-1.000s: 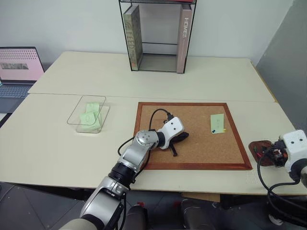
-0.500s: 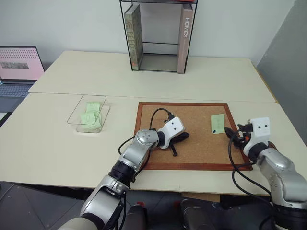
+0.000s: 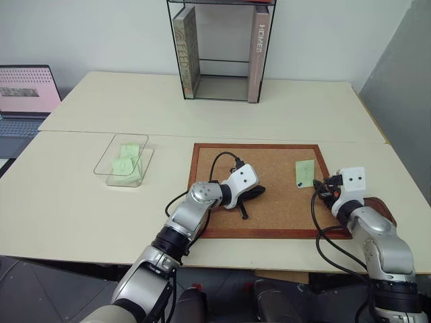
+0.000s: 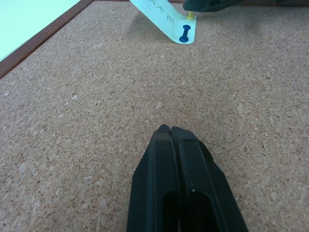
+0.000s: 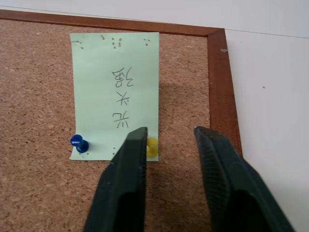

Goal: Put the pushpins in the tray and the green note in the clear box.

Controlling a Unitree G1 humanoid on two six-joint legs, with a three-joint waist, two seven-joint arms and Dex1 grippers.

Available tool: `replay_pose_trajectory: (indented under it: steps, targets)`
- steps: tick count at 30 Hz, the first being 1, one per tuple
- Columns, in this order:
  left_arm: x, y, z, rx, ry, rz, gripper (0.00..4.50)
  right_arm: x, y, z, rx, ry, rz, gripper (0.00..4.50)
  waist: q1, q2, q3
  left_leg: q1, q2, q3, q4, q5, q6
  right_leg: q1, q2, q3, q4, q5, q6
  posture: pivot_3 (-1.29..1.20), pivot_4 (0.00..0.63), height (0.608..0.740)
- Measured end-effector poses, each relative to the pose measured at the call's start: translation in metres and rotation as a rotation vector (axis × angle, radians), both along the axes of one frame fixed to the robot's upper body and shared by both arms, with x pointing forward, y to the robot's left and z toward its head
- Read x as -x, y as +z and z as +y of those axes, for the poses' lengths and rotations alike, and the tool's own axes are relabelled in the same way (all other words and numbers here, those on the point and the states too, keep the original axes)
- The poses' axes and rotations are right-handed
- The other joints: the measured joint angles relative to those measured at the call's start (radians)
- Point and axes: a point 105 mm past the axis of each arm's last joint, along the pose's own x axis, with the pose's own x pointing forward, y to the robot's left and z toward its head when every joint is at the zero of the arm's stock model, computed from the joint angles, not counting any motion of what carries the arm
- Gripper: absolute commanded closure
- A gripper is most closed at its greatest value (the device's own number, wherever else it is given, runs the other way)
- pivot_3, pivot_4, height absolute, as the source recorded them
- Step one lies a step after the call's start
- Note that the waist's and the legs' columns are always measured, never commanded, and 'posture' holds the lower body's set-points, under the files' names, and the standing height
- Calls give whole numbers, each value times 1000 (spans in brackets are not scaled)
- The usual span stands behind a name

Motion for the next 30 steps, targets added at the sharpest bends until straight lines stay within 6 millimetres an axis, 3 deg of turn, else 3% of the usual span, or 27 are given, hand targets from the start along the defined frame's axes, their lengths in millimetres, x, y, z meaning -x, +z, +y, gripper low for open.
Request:
replay_pose_trajectory:
  steps: [4, 17, 24, 30]
  targets:
    - [0, 0, 0, -1, 1, -1, 4500, 0, -1, 5, -7, 15, 0, 4467, -1, 0, 0, 0, 0, 0, 0, 0, 0, 0, 0, 0, 0, 0, 0, 0, 150, 740]
    - [0, 1, 1, -3, -7, -2, 4500, 2, 5, 9, -28, 3, -1, 4467, -2, 0, 0, -1, 0, 0, 0, 0, 0, -2, 0, 0, 0, 0, 0, 0, 150, 740]
    - [0, 0, 1, -6, -6, -3, 4500, 8, 54, 22, -27, 46, -140, 4467, -4, 0, 0, -2, 0, 0, 0, 0, 0, -2, 0, 0, 0, 0, 0, 0, 150, 740]
    - [2, 2, -1, -6, -14, -9, 4500, 27, 65, -5, 71, 1, -117, 4467, 2, 0, 0, -3, 0, -1, -1, 0, 0, -2, 0, -1, -1, 0, 0, 0, 150, 740]
